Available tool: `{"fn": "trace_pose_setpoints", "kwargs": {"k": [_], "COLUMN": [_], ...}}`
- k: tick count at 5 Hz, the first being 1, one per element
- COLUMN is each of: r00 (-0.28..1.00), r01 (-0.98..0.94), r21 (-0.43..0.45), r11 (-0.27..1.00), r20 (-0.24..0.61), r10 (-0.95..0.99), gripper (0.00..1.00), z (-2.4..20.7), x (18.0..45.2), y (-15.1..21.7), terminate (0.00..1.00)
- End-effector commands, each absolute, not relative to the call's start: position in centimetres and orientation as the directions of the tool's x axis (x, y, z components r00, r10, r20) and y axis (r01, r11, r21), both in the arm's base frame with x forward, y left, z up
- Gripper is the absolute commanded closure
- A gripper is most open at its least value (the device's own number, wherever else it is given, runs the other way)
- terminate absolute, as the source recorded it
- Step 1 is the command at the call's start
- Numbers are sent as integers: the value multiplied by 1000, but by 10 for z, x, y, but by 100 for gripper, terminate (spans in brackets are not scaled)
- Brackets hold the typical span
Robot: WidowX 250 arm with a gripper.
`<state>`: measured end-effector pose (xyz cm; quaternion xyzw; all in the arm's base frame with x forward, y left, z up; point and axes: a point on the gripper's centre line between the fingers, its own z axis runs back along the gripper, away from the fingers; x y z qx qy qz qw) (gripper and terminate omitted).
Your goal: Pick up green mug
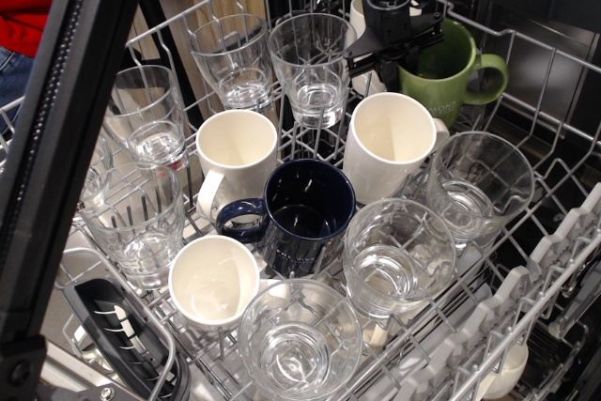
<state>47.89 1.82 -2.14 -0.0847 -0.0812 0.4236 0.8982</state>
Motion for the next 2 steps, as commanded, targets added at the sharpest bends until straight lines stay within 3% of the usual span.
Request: {"fn": "trace_pose_setpoints", "kwargs": {"k": [1, 2], "r00": [672, 696], "r01": [-639, -590], "r21": [-408, -458], "r11": [652, 665], "r20": [116, 128], "r10": [732, 706], "gripper": [100, 100], "z": [112, 133], "x": [475, 457], "y": [26, 31], "terminate": [0, 100]}}
